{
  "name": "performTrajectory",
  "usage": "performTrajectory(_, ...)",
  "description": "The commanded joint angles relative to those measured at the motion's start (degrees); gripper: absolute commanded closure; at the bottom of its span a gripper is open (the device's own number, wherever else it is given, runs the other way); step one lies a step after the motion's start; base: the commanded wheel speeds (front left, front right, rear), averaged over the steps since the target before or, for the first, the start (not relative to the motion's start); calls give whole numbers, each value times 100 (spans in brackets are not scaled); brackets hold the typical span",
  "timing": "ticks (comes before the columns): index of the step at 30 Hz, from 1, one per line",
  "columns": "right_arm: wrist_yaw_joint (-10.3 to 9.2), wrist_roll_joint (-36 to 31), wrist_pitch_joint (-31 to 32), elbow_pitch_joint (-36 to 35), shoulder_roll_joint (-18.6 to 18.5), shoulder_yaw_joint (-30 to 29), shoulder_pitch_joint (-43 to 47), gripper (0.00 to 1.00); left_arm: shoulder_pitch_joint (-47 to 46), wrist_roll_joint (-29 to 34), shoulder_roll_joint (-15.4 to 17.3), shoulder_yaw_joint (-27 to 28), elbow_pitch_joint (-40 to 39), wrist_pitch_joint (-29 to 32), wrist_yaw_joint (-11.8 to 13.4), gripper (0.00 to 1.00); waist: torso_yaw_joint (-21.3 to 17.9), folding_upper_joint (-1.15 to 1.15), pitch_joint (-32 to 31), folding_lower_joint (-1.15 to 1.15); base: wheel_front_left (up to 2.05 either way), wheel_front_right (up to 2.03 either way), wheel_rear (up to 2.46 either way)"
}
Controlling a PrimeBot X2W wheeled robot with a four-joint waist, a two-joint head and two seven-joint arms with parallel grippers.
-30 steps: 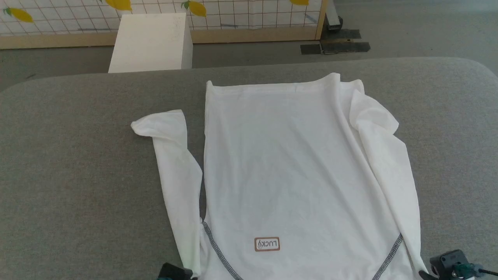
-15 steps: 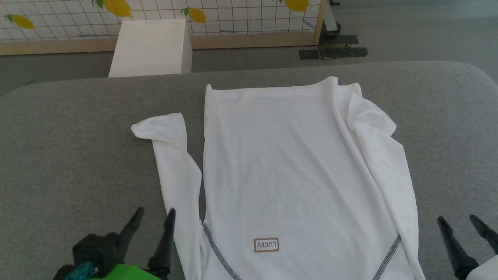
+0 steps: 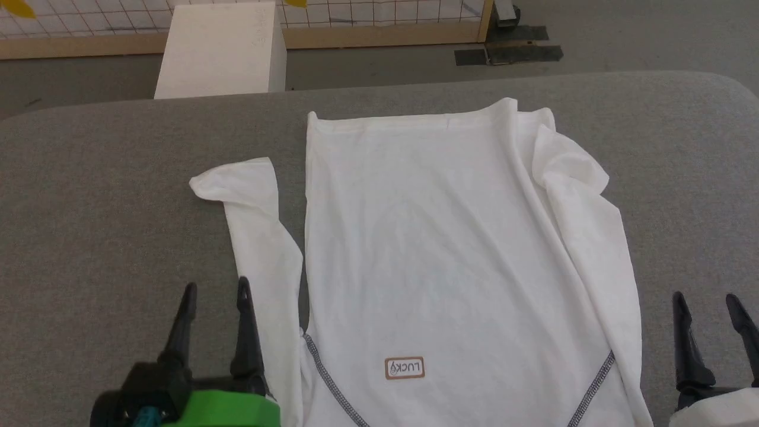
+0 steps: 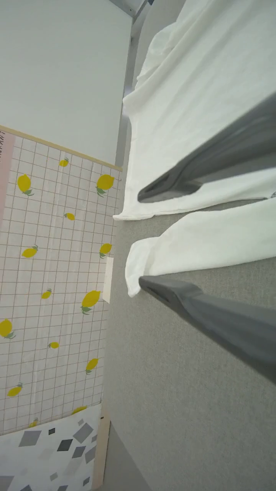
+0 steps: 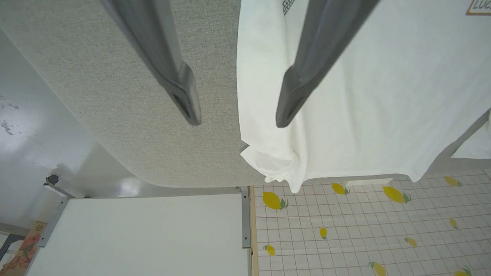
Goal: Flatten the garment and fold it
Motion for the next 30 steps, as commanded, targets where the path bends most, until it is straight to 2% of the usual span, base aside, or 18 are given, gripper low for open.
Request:
performTrajectory(1,-9,7,-61,16,12,-5,-176,0,-328,130,145,95,23,-42,-111,0,26,0,100,0,0,0,0)
performTrajectory(5,-9,-38,-74,-28,13,16,-353,0,-1049,325,621,244,50,281,-325,0,77,0,347,0,0,0,0)
performTrajectory(10,-9,-25,-8,-128,14,125,-602,0,-2396,254,1300,450,166,1426,-771,0,75,0,817,0,0,0,0)
performTrajectory(15,-9,12,55,-207,14,250,-832,0,-3672,-18,1877,397,584,2691,-1451,0,4,0,1389,0,0,0,0)
performTrajectory(22,-9,-26,82,-224,14,363,-1134,0,-4711,-478,2002,208,1455,3773,-2009,0,-110,0,1951,0,0,0,0)
performTrajectory(26,-9,-35,90,-182,14,418,-1248,0,-4937,-547,2057,50,1930,4257,-2146,0,-179,0,2127,0,0,0,0)
performTrajectory(30,-9,-32,108,-162,11,444,-1291,0,-5022,-559,2180,-58,2275,4736,-2178,0,-218,0,2261,0,0,0,0)
